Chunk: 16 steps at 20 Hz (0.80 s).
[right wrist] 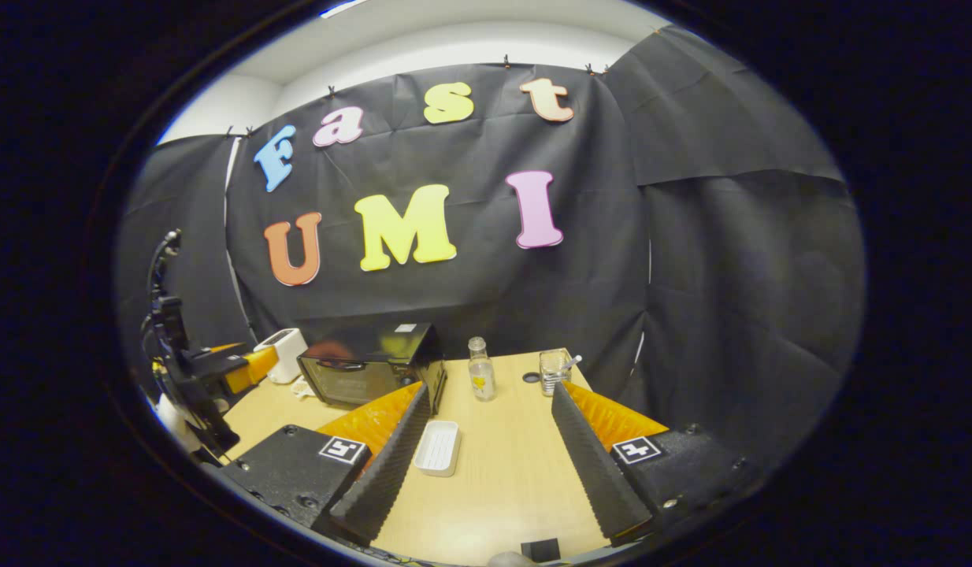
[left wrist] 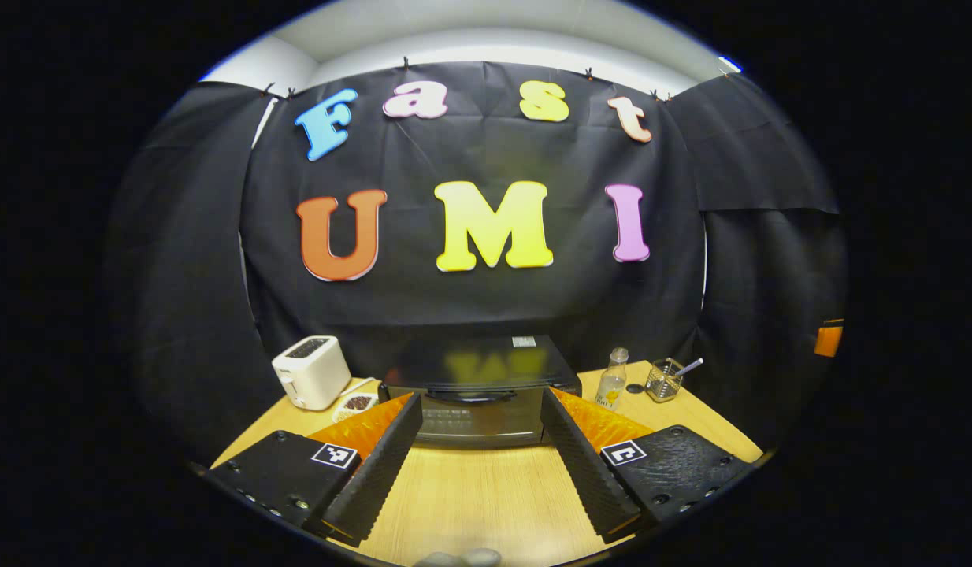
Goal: Open the electric oven with the left hand, put the food in, and close the electric oven.
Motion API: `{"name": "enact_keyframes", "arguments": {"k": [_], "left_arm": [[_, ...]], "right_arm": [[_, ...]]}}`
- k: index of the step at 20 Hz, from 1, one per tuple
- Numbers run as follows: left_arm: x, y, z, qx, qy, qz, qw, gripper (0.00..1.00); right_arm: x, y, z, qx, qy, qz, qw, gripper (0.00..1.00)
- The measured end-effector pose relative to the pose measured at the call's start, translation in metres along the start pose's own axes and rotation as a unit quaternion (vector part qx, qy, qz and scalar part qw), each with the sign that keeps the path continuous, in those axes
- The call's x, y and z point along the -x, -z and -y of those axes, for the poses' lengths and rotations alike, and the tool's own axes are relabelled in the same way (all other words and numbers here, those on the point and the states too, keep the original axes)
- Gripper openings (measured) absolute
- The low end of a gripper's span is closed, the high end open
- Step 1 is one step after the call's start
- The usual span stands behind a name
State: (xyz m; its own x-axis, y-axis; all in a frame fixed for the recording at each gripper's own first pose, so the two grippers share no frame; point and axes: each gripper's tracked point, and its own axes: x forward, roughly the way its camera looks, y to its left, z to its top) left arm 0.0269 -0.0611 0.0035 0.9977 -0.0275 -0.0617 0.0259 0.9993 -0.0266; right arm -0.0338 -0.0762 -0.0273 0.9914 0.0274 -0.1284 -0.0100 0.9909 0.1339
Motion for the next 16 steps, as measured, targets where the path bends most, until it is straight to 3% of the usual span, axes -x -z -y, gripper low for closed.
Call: {"name": "enact_keyframes", "arguments": {"k": [9,13,16], "left_arm": [[0.131,-0.019,-0.027,-0.005,-0.074,0.035,0.997,0.96],[0.151,-0.025,-0.025,0.001,-0.071,0.039,0.997,0.96],[0.144,-0.035,-0.024,-0.002,-0.051,0.046,0.998,0.96]], "right_arm": [[0.040,-0.022,0.006,0.045,-0.020,0.075,0.996,0.99],[0.050,-0.017,-0.013,0.042,-0.040,0.073,0.996,0.99],[0.053,-0.017,-0.018,0.046,-0.031,0.070,0.996,0.96]]}}
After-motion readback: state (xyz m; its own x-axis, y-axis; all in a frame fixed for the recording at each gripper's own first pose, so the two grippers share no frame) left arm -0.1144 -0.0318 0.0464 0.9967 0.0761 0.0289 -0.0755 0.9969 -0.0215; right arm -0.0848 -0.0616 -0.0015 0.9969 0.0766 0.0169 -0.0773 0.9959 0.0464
